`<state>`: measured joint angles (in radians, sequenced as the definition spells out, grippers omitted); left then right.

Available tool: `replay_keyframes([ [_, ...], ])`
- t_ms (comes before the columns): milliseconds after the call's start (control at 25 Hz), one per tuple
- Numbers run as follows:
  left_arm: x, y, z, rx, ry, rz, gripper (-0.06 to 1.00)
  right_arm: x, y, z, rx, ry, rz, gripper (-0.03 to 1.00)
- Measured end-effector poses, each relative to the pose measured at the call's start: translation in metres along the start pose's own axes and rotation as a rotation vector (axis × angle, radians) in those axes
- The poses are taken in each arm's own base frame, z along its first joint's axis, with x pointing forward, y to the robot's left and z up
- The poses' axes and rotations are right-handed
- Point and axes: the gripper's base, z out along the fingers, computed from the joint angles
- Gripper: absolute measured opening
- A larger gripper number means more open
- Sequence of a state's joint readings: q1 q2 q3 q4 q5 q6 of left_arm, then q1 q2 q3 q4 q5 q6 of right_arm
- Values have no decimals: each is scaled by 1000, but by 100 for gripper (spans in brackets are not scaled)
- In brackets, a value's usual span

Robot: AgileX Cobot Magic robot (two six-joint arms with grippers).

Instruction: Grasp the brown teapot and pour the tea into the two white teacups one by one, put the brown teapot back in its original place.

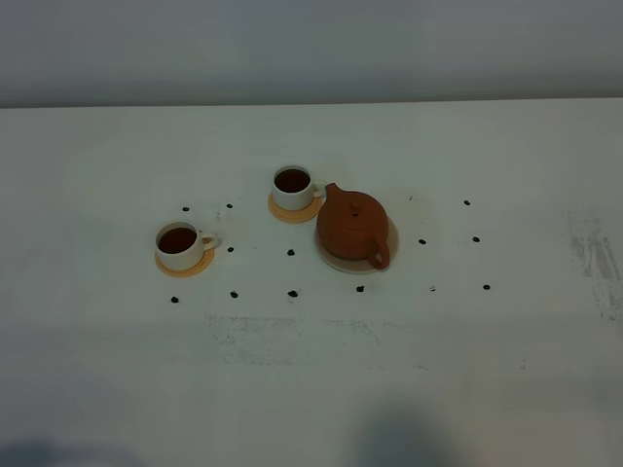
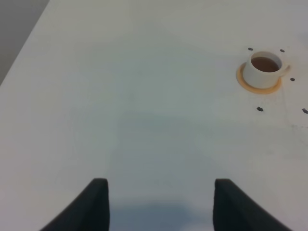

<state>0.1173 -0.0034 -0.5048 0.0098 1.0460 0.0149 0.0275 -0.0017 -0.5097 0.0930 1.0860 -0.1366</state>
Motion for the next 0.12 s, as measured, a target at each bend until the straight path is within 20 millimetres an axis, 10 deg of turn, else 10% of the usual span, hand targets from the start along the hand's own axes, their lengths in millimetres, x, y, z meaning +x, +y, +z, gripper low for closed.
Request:
replay_keyframes([
  [120,0,0,0,0,0,0,50,0,0,0,0,0,0,34],
])
